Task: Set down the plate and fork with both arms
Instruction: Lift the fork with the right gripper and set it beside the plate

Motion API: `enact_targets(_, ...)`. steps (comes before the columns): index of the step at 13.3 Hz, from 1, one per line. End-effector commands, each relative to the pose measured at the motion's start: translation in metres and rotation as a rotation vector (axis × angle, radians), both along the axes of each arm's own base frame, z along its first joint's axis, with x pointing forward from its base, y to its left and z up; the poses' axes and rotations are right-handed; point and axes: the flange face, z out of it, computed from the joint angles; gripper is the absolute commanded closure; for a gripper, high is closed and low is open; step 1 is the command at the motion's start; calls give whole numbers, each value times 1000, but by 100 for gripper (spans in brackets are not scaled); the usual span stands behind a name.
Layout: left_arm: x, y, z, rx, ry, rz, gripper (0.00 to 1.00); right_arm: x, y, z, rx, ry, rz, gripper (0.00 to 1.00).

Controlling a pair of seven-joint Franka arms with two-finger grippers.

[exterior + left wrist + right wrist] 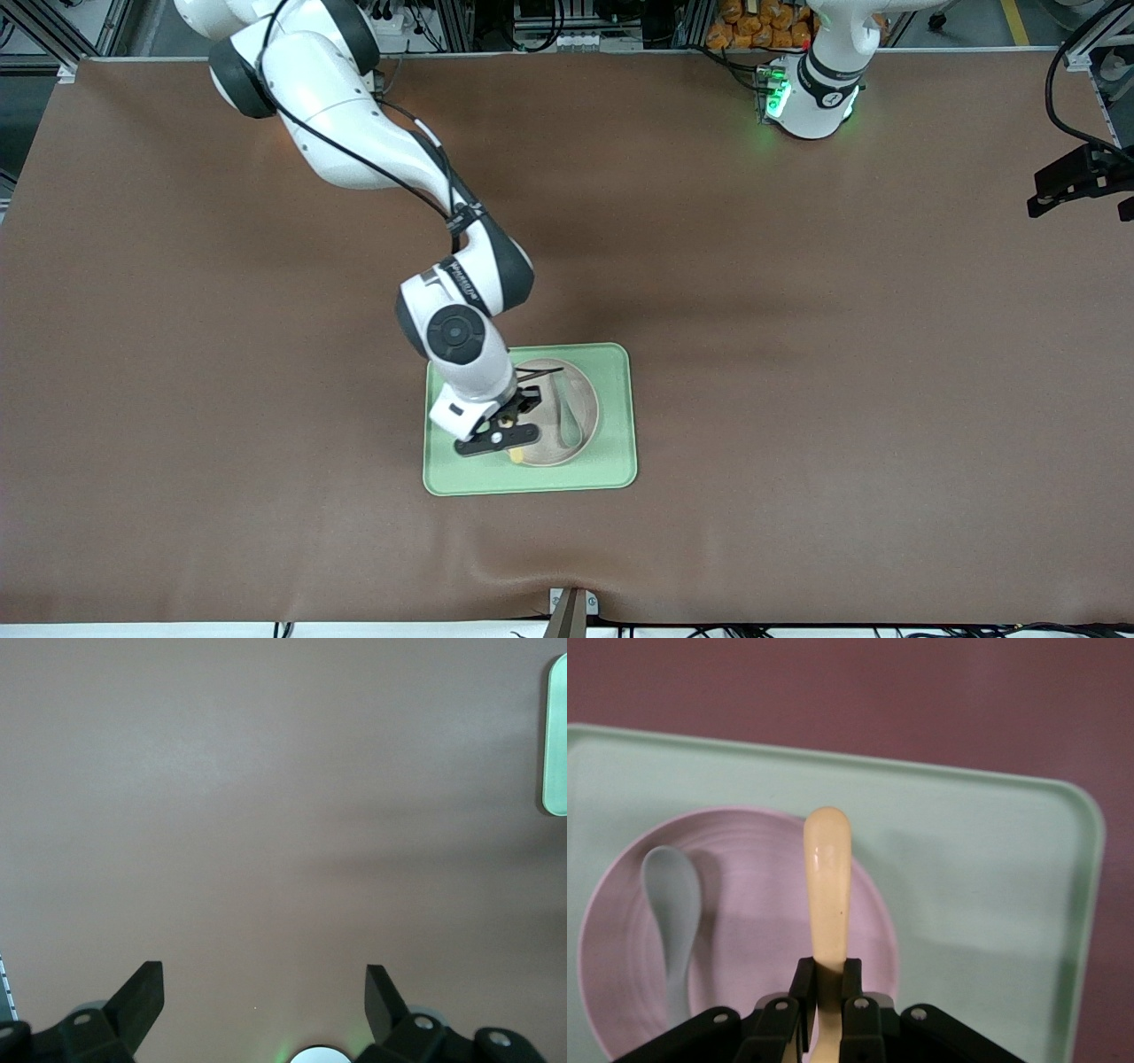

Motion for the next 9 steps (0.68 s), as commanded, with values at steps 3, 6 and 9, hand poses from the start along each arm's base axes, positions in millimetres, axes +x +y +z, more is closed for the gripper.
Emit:
enact_targets(3,-5,6,0,6,11,3,0,20,-63,-11,-5,52,-51,100)
enact_targets(6,-10,16,0,4,42,16,0,15,-69,-33,-14,63,-54,100)
enact_targets(9,-10,13,-1,3,42,13,0,7,-71,-59,-8,47,-65,100)
